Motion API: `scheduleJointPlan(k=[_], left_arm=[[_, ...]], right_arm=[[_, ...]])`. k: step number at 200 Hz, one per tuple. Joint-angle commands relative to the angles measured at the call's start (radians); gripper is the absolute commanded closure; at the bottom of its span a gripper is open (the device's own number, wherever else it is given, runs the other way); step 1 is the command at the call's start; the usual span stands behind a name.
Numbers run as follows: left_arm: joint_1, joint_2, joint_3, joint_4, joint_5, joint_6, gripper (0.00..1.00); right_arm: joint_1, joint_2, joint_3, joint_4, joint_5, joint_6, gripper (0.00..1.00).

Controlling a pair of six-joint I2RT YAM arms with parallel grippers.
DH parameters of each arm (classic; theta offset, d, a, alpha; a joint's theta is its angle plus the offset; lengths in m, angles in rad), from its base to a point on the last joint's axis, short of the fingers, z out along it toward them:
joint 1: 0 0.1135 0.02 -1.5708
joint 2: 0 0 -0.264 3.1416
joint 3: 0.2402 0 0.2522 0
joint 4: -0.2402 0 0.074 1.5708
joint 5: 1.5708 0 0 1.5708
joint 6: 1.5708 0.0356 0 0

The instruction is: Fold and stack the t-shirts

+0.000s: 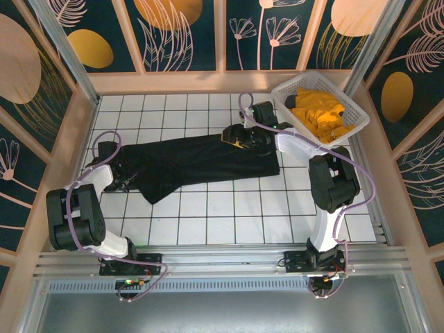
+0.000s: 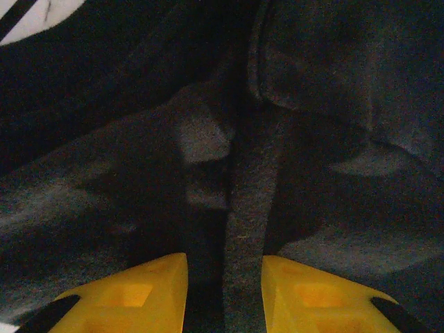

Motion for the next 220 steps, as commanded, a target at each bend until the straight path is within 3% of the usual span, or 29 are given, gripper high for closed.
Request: scheduleJointPlan(k=[1,52,68,82,166,220], left_arm=[[0.003,0.007,0.004,0.036,0.016,0.010,0.66],[0.003,0.026,-0.002,0.049,0.041,0.010,0.78],[0.003,0.014,0.000,0.044,0.039,0.006,0.86],[0.003,0.005,0.008,0.023,0.019,0.001,1.00],[0.003,-0.103,0.139,-0.153,-0.092,-0.113,1.00],[0.003,0.030,0.352,-0.310,-0.097,-0.129,1.00]], right_arm=[[-0.001,-0.022,0.011,0.018,-0.017,-0.011,0.39],[-0.002,-0.020,0.013,0.015,-0.011,-0.011,0.39],[-0.003,-0.017,0.018,0.012,-0.008,-0.013,0.39],[-0.003,-0.015,0.020,0.011,-0.005,-0.013,0.39],[-0.006,0.010,0.052,-0.020,0.015,-0.021,0.39],[-0.012,0.004,0.041,-0.028,0.024,-0.019,0.40]])
